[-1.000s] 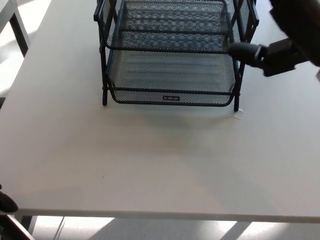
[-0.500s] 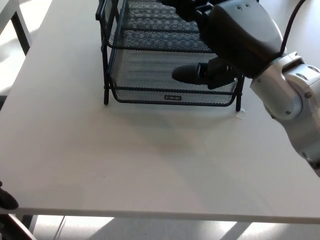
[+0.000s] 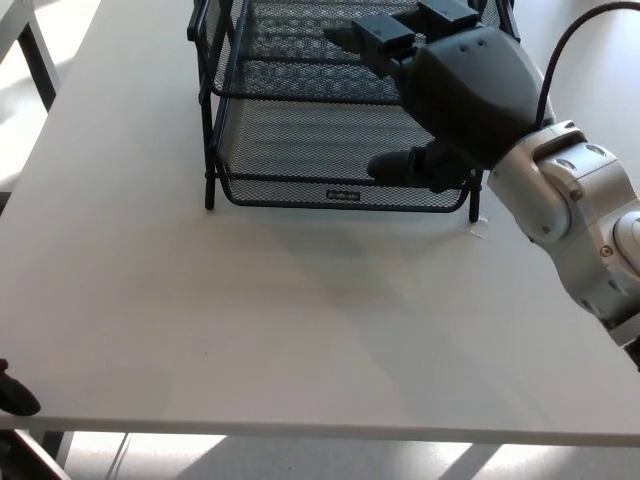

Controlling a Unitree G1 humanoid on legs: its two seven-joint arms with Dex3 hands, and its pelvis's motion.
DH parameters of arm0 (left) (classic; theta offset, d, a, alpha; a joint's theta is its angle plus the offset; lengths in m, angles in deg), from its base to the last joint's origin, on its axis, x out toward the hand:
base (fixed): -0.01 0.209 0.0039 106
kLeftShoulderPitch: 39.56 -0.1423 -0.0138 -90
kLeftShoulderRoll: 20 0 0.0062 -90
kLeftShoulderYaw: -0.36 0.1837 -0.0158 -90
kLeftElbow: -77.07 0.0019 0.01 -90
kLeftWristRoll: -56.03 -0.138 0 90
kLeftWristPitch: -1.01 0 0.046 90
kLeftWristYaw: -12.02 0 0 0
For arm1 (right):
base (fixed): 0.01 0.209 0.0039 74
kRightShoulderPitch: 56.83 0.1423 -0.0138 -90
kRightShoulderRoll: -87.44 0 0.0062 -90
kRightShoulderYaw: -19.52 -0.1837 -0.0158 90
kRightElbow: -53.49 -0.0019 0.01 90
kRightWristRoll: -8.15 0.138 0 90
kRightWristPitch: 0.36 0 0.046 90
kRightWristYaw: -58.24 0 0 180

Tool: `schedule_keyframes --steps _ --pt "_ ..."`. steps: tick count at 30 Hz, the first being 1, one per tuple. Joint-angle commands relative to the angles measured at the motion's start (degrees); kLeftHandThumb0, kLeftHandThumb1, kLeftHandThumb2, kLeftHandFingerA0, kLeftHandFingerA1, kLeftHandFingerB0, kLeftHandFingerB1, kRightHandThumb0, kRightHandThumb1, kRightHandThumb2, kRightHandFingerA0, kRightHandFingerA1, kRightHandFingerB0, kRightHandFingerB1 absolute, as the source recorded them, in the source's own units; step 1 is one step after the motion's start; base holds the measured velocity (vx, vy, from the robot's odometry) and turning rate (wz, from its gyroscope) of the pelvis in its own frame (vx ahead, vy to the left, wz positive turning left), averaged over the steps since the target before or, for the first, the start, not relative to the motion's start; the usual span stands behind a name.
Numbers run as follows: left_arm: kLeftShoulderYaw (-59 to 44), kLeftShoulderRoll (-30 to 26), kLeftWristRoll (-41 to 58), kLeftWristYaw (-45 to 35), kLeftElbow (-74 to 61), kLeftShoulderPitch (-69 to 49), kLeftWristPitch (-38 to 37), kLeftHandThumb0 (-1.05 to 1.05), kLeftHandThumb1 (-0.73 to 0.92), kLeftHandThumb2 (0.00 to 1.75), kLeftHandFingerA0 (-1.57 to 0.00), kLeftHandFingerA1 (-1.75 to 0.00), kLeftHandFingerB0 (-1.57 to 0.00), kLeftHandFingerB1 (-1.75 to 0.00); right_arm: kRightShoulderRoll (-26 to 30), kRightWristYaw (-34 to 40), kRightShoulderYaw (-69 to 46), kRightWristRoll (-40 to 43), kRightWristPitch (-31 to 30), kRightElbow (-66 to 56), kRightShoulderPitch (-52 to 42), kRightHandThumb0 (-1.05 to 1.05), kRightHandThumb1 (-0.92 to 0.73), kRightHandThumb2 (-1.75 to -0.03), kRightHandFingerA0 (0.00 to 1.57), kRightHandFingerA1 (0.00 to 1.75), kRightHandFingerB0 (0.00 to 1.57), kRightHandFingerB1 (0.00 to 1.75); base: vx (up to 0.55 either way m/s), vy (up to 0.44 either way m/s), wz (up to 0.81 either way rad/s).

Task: The robot uses its right hand to grab the drawer kept on the middle of the desk and pull it out towards the robot

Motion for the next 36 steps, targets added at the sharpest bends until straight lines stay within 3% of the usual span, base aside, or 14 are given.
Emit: schedule_keyframes --steps 1,9,10,12,13,15,16,17,22,25,26,27,35,36 --pt "0.2 -0.1 -1.0 -0.5 0.2 0.0 -1.3 -0.30 0.53 0.56 -0.80 -0.89 -0.81 -0.62 -1.1 9.3 1.1 -6.6 -1.4 6.0 1.9 -0.72 -0.40 -0.80 0.16 0.55 0.13 0.47 0.00 0.000 0.00" --pt "0.3 -0.4 -0.9 -0.7 0.4 -0.2 -2.0 -0.33 0.54 0.56 -0.81 -0.91 -0.80 -0.62 -2.3 19.8 2.1 -9.1 -0.3 16.2 3.9 -0.66 -0.39 -0.79 0.27 0.57 0.22 0.47 0.00 0.000 0.00" --pt "0.4 -0.6 -1.3 -1.0 -0.3 -0.1 -1.1 -0.34 0.55 0.56 -0.80 -0.90 -0.80 -0.62 -2.5 20.6 2.3 -9.3 -0.7 18.3 4.5 -0.63 -0.51 -0.56 0.32 0.53 0.29 0.38 0.00 0.000 0.00" --pt "0.4 -0.8 -1.2 -1.0 -0.2 0.2 -1.4 -0.33 0.55 0.56 -0.80 -0.89 -0.79 -0.61 -2.6 21.5 2.8 -9.7 -0.6 20.7 5.4 -0.65 -0.40 -0.80 0.28 0.58 0.21 0.47 0.00 0.000 0.00" --pt "0.4 -0.9 -1.2 -1.2 -0.3 0.3 -1.4 -0.32 0.55 0.56 -0.80 -0.87 -0.78 -0.59 -2.9 22.1 3.3 -9.9 -0.8 22.9 6.1 -0.62 -0.52 -0.56 0.32 0.52 0.28 0.37 0.00 0.000 0.00" --pt "0.4 -0.9 -1.2 -1.2 -0.3 0.3 -1.3 -0.32 0.55 0.56 -0.80 -0.87 -0.78 -0.59 -3.1 22.7 3.6 -9.8 -0.6 24.3 6.6 -0.62 -0.52 -0.56 0.32 0.52 0.28 0.37 0.00 0.000 0.00" --pt "0.5 -1.2 -1.8 -1.4 -0.7 0.0 -0.8 -0.33 0.55 0.56 -0.79 -0.87 -0.79 -0.60 -3.3 24.2 5.0 -11.2 -1.1 27.4 7.6 -0.62 -0.40 -0.79 0.28 0.58 0.18 0.47 0.00 0.000 0.00" --pt "0.5 -1.1 -1.9 -1.3 -0.8 0.0 -0.7 -0.32 0.55 0.56 -0.79 -0.86 -0.80 -0.60 -3.9 25.1 5.6 -11.8 -2.4 29.1 8.4 -0.60 -0.52 -0.56 0.33 0.54 0.24 0.40 0.00 0.000 0.00" --pt "0.7 -1.3 -1.6 -1.7 -0.9 0.1 -1.1 -0.31 0.55 0.56 -0.80 -0.87 -0.80 -0.60 -4.3 31.4 7.2 -13.0 -1.9 33.8 10.3 -0.60 -0.54 -0.56 0.47 0.57 0.28 0.42 0.00 0.000 0.00" --pt "0.7 -1.5 -1.2 -2.2 -0.8 0.3 -1.1 -0.32 0.55 0.56 -0.79 -0.87 -0.79 -0.60 -4.7 35.5 7.9 -13.3 -0.1 36.4 11.7 -0.55 -0.50 -0.55 0.64 0.78 0.41 0.47 0.00 0.000 0.00" --pt "0.8 -1.5 -0.9 -2.1 -0.2 0.6 -1.7 -0.30 0.54 0.56 -0.81 -0.88 -0.81 -0.60 -4.8 36.5 8.2 -13.4 0.6 37.4 12.3 -0.57 -0.38 -0.81 0.68 0.86 0.37 0.57 0.00 0.000 0.00" --pt "0.8 -1.4 -0.9 -2.0 0.1 0.8 -1.9 -0.31 0.55 0.56 -0.80 -0.89 -0.81 -0.60 -4.6 36.8 8.6 -13.6 1.4 38.1 12.8 -0.54 -0.51 -0.56 0.69 0.90 0.41 0.50 0.00 0.000 0.00" --pt "1.0 -2.0 -1.2 -2.3 0.5 2.2 -2.6 -0.31 0.54 0.56 -0.81 -0.89 -0.82 -0.62 -3.4 36.6 11.6 -14.1 3.7 41.1 15.6 -0.36 -0.54 -0.57 0.92 1.30 0.47 0.52 0.00 0.000 0.00" --pt "1.2 -1.9 -0.9 -2.5 0.6 2.6 -2.8 -0.31 0.54 0.56 -0.82 -0.90 -0.82 -0.62 -2.8 37.1 12.1 -14.3 4.0 41.2 15.5 -0.39 -0.39 -0.85 1.07 1.22 0.47 0.64 0.00 0.000 0.00"
